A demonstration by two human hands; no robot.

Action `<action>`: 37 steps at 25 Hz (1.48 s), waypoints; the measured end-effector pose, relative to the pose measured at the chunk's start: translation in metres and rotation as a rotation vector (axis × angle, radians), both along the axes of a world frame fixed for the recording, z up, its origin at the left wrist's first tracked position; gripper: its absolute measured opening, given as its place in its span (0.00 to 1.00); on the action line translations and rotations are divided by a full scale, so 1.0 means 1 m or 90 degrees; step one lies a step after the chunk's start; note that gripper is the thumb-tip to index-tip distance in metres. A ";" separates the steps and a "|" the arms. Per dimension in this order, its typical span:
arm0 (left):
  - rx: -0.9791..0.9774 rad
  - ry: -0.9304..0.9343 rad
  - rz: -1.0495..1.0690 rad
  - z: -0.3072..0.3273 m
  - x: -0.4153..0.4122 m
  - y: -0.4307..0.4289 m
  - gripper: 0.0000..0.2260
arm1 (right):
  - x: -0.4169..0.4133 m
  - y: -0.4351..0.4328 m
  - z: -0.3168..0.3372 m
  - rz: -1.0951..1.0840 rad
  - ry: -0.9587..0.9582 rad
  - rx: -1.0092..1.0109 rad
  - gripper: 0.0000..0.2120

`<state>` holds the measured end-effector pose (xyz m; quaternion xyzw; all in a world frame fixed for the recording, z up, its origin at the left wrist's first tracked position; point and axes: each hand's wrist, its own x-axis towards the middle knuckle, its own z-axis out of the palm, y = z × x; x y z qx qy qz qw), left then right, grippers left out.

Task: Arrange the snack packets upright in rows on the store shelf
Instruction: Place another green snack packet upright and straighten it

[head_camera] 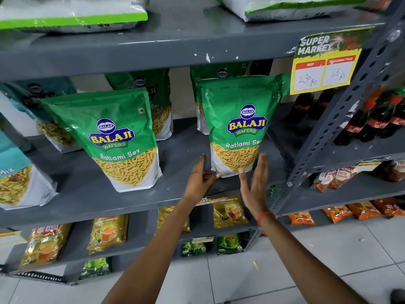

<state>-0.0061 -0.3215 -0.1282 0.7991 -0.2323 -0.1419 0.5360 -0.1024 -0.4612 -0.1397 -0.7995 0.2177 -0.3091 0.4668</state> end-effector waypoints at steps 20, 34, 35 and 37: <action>0.070 0.025 0.066 -0.004 0.100 0.252 0.32 | 0.117 0.178 -0.001 0.254 0.163 0.081 0.24; 0.104 -0.015 0.152 -0.007 0.073 0.207 0.25 | 0.099 0.140 0.001 0.228 0.209 0.108 0.26; 0.110 -0.017 0.154 -0.007 0.072 0.204 0.24 | 0.099 0.138 0.002 0.224 0.204 0.114 0.26; 0.117 -0.019 0.161 -0.007 0.071 0.199 0.25 | 0.099 0.137 0.002 0.220 0.199 0.126 0.24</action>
